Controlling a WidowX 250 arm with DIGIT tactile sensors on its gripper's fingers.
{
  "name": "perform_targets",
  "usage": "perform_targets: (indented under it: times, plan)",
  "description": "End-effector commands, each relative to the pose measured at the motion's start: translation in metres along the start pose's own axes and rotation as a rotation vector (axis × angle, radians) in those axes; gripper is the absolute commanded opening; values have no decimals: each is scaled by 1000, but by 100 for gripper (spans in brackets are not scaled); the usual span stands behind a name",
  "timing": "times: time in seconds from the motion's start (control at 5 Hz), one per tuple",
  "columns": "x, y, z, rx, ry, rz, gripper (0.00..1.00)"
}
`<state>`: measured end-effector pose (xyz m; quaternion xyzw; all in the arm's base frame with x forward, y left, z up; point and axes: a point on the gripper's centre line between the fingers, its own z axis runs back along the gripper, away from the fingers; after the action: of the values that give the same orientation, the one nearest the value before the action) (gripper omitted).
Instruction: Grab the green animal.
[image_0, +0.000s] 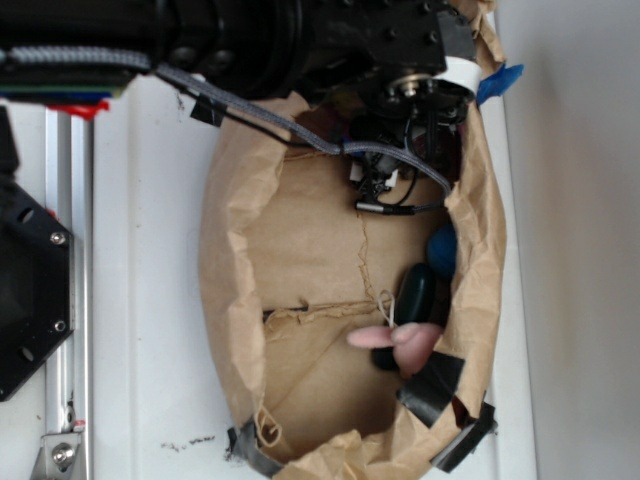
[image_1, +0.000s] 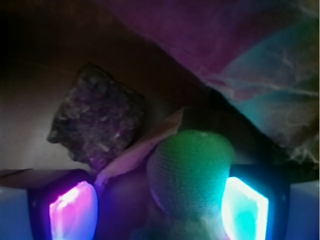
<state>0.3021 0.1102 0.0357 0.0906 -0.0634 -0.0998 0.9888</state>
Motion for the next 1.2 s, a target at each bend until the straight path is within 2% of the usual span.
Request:
perform_targets:
  times: [0.0, 0.2, 1.0]
  plan:
    - [9, 0, 4, 46, -49, -24, 56]
    - [8, -2, 5, 45, -55, -30, 0]
    - [9, -9, 11, 37, -66, -40, 0]
